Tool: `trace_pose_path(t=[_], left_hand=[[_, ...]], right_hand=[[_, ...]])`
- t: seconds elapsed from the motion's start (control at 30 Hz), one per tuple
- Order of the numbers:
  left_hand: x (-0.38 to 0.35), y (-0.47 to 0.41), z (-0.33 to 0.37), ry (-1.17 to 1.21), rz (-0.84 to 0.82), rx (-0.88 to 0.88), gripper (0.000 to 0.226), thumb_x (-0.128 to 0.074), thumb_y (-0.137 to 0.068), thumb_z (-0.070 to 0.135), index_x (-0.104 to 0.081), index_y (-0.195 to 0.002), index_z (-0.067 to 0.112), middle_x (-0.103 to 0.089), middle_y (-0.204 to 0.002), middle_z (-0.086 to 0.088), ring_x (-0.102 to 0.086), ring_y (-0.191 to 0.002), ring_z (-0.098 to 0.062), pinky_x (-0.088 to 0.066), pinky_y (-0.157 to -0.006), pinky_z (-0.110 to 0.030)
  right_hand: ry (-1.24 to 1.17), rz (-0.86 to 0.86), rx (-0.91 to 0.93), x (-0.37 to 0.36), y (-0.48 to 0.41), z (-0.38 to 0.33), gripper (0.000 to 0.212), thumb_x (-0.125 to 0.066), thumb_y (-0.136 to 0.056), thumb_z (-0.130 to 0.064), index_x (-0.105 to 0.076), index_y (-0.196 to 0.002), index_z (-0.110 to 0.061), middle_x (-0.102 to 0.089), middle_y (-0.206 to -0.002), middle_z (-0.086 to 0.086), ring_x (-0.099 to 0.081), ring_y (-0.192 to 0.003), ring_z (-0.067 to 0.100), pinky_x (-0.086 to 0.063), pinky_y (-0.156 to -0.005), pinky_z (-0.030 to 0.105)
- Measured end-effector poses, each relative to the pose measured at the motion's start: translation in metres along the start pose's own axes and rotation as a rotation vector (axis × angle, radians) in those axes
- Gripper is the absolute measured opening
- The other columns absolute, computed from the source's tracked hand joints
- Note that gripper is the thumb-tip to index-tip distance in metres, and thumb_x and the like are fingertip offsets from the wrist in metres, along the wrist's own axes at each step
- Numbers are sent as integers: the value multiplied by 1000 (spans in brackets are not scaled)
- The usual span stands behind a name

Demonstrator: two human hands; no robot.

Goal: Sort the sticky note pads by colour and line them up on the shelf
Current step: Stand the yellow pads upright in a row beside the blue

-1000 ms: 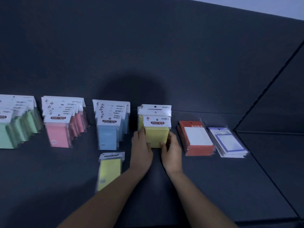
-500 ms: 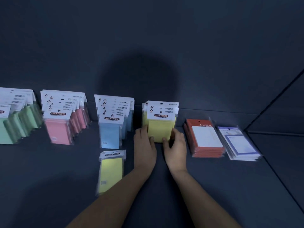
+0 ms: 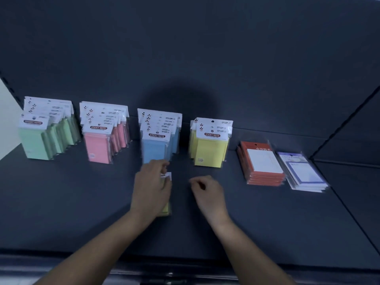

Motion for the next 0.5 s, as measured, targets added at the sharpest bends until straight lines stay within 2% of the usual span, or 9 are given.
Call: trace_pose_path(t=[0.07,0.13,0.2,0.27,0.33,0.4,0.5], left_hand=[[15,9,-22,-89,21,98,32,-62,-81,7,-56,-112,9,-56,-98,-4,-50,-96,-28,-35,-83,-39],[24,18,-43,-173,7,232,28,-58,-87,23,-53,-113,12,-54,-103,-4,-47,-102,-28,-32,-85,-39],[24,27,-56,-277,-75,342,31,-49,-91,39,-53,-112,16,-51,-111,-3,-42,-109,-26,-28,-89,-38],[18,33,-59,-335,-161,374,35,-42,-93,46,-54,-113,19,-48,-116,-4,-37,-113,-25,-27,-92,-37],[13,37,-57,-277,-217,407,38,-44,-92,44,-52,-119,18,-45,-122,-6,-35,-116,-26,-28,-94,-35],[8,40,-54,-116,-247,482,38,-51,-90,35,-49,-124,17,-42,-123,-8,-33,-119,-27,-28,-94,-32],[0,42,-44,175,-222,482,40,-54,-83,10,-46,-122,19,-39,-116,-5,-39,-115,-23,-34,-90,-24]], right_hand=[[74,-109,51,-19,11,-14,24,-51,-93,-21,-72,-97,-10,-56,-90,3,-53,-93,17,-38,-81,24],[184,-168,82,-36,19,-25,32,-49,-94,-32,-72,-98,-10,-52,-91,4,-50,-96,22,-40,-87,33],[261,-192,81,-47,25,-31,36,-47,-95,-37,-70,-102,-10,-51,-98,5,-47,-100,21,-40,-90,35],[273,-192,60,-52,27,-33,36,-47,-95,-38,-69,-102,-10,-50,-102,4,-44,-102,20,-39,-91,33],[245,-184,34,-55,28,-32,33,-48,-94,-36,-68,-100,-10,-48,-103,4,-42,-105,19,-38,-91,31],[217,-186,11,-56,29,-32,30,-49,-94,-34,-67,-106,-12,-48,-107,3,-40,-108,19,-37,-92,30],[1,-167,-12,-52,30,-31,21,-53,-92,-22,-65,-108,-14,-56,-105,3,-50,-104,17,-41,-86,26]])
Point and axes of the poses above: each hand's wrist, its own y-axis away from the middle knuckle, its own x-axis out of the back of the hand, z = x × y, the point moved 7 cm from there along -y, towards the middle knuckle
